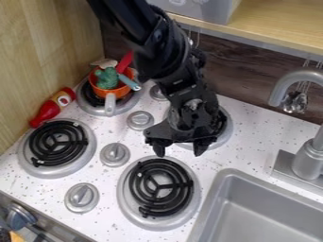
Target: Move something in the table
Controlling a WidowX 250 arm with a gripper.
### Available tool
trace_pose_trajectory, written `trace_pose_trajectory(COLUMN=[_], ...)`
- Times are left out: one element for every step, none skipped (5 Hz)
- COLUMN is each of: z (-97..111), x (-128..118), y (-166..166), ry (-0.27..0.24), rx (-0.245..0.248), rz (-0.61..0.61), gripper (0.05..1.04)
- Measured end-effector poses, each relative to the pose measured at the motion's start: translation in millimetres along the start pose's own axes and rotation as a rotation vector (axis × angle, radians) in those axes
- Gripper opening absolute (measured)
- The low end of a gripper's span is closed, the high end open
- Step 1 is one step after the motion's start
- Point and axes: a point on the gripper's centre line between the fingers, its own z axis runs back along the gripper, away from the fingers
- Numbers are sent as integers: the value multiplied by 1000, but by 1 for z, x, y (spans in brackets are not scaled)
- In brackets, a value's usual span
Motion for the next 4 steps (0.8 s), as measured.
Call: trace_pose_trajectory(z=[-5, -6, 4, 8], x=[-5, 6, 27, 49], y=[3, 17, 19, 23], ry=[16, -9, -85, -122], rx=[18, 68, 69, 101], rz=[-10, -86, -163, -199], gripper=[996, 996, 996, 996])
